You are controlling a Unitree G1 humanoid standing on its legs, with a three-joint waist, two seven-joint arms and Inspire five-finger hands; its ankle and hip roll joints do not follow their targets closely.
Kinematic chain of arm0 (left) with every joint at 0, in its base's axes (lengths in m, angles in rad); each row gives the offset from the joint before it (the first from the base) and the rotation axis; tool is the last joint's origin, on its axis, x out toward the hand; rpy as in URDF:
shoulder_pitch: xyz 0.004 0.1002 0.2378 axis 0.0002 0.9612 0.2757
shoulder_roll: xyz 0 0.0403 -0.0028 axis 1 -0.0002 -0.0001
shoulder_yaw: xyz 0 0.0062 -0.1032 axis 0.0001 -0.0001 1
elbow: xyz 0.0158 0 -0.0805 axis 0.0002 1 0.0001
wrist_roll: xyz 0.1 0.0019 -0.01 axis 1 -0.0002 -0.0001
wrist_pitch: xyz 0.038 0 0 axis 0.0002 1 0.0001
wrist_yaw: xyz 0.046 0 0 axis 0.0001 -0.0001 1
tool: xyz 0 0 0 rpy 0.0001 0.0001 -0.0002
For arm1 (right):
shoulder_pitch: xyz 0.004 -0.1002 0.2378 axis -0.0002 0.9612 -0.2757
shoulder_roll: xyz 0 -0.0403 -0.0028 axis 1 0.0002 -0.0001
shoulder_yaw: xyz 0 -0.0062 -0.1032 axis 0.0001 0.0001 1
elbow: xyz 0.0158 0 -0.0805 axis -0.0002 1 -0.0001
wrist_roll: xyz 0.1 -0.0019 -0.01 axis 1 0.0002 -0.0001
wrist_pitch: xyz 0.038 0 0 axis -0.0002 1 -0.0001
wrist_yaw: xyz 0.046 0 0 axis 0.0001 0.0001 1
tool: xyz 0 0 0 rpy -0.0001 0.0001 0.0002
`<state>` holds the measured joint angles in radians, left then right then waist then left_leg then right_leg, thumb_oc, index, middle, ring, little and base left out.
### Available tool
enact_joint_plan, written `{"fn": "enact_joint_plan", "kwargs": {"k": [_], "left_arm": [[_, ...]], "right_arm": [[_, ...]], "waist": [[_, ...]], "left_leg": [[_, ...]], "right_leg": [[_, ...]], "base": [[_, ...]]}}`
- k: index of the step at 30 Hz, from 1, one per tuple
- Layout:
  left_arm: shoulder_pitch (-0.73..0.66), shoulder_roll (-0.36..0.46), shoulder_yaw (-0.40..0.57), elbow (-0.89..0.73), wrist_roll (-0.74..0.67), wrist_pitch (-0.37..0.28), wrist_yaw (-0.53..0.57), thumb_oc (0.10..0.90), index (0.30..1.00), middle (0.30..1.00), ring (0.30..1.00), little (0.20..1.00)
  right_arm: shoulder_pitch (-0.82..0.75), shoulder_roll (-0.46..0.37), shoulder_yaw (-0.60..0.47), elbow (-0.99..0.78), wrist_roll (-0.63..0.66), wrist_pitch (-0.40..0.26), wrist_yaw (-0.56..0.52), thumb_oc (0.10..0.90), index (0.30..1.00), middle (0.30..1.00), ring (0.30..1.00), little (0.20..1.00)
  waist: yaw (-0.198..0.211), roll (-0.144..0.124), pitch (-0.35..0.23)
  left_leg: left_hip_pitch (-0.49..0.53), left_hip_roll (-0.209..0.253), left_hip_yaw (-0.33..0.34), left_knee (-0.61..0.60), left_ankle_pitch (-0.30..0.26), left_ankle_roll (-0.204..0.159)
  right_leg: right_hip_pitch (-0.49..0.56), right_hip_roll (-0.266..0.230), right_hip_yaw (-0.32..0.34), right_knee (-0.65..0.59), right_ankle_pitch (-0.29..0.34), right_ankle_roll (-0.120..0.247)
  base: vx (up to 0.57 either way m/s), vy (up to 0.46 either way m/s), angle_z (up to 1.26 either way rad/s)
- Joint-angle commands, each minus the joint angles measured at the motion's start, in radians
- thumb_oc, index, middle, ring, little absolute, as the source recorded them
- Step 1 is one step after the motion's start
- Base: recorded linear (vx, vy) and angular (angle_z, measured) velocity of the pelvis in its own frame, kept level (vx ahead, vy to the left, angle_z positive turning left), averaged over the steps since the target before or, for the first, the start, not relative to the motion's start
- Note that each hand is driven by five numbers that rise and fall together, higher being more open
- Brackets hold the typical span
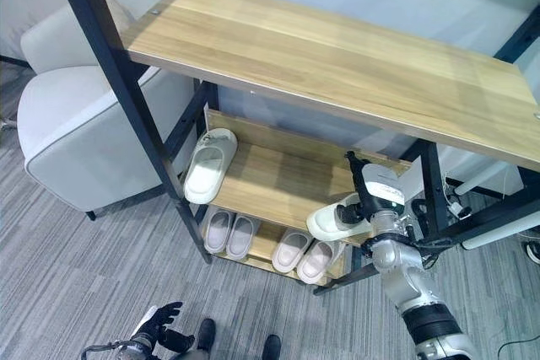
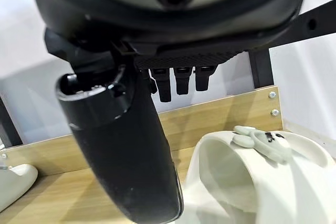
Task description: Arrange the slippers neatly on the shoe rack.
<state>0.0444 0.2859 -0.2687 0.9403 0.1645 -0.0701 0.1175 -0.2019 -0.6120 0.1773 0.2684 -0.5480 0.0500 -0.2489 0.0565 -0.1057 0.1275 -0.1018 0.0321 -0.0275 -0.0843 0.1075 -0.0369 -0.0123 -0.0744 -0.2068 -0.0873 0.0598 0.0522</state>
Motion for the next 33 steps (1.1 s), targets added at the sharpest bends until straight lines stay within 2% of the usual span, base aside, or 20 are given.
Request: {"fn": "enact_joint_plan", "kwargs": {"k": [1, 10, 11, 12, 13, 14, 33], "left_arm": [[-0.02, -0.041, -0.035, 0.035, 0.028, -0.02, -0.01, 0.8, 0.9, 0.9, 0.9, 0.9], [-0.015, -0.037, -0.031, 0.036, 0.035, -0.02, -0.016, 0.8, 0.9, 0.9, 0.9, 0.9], [-0.014, -0.037, -0.032, 0.035, 0.035, -0.02, -0.016, 0.8, 0.9, 0.9, 0.9, 0.9], [-0.012, -0.037, -0.032, 0.034, 0.035, -0.021, -0.018, 0.8, 0.9, 0.9, 0.9, 0.9], [-0.012, -0.036, -0.032, 0.034, 0.034, -0.021, -0.018, 0.8, 0.9, 0.9, 0.9, 0.9], [-0.012, -0.036, -0.033, 0.031, 0.033, -0.02, -0.019, 0.8, 0.9, 0.9, 0.9, 0.9], [-0.009, -0.039, -0.031, 0.043, 0.027, -0.02, -0.005, 0.8, 0.9, 0.9, 0.9, 0.9]], "right_arm": [[-0.034, -0.043, -0.114, -0.072, -0.032, -0.015, -0.038, 0.8, 0.9, 0.9, 0.9, 0.9], [-0.017, -0.054, -0.124, -0.017, -0.041, 0.001, -0.032, 0.8, 0.9, 0.9, 0.9, 0.9], [-0.016, -0.055, -0.123, -0.007, -0.04, 0.003, -0.032, 0.778, 0.867, 0.867, 0.867, 0.867], [-0.014, -0.055, -0.124, 0.014, -0.035, 0.008, -0.032, 0.577, 0.566, 0.566, 0.566, 0.566], [-0.015, -0.055, -0.124, 0.016, -0.034, 0.008, -0.033, 0.529, 0.493, 0.493, 0.493, 0.493], [-0.015, -0.054, -0.122, 0.027, -0.03, 0.01, -0.034, 0.4, 0.3, 0.3, 0.3, 0.3], [-0.073, -0.008, -0.052, 0.003, -0.001, -0.022, -0.027, 0.4, 0.3, 0.3, 0.3, 0.3]], "waist": [[0.008, -0.002, -0.059], [-0.002, 0.001, -0.058], [-0.002, 0.001, -0.058], [-0.002, 0.002, -0.058], [-0.002, 0.002, -0.059], [-0.001, 0.002, -0.058], [0.012, 0.002, -0.058]], "left_leg": [[0.07, 0.01, 0.061, -0.003, -0.132, -0.025], [0.079, 0.01, 0.067, -0.003, -0.147, -0.025], [0.079, 0.01, 0.068, -0.003, -0.147, -0.025], [0.079, 0.011, 0.068, -0.003, -0.147, -0.025], [0.079, 0.011, 0.068, -0.003, -0.147, -0.025], [0.079, 0.011, 0.068, -0.003, -0.147, -0.025], [0.087, 0.01, 0.066, -0.003, -0.148, -0.024]], "right_leg": [[0.02, -0.057, 0.013, 0.004, -0.048, 0.094], [0.023, -0.053, 0.019, 0.003, -0.058, 0.094], [0.023, -0.053, 0.02, 0.003, -0.058, 0.094], [0.023, -0.054, 0.02, 0.002, -0.057, 0.094], [0.023, -0.053, 0.02, 0.002, -0.057, 0.094], [0.023, -0.054, 0.019, 0.002, -0.057, 0.095], [0.028, -0.053, 0.017, 0.003, -0.056, 0.092]], "base": [[0.0, 0.0, 0.0], [0.01, -0.001, -0.02], [0.0, 0.0, 0.0], [0.0, 0.0, 0.0], [0.0, 0.0, 0.0], [0.0, 0.0, 0.0], [0.0, 0.0, 0.0]]}}
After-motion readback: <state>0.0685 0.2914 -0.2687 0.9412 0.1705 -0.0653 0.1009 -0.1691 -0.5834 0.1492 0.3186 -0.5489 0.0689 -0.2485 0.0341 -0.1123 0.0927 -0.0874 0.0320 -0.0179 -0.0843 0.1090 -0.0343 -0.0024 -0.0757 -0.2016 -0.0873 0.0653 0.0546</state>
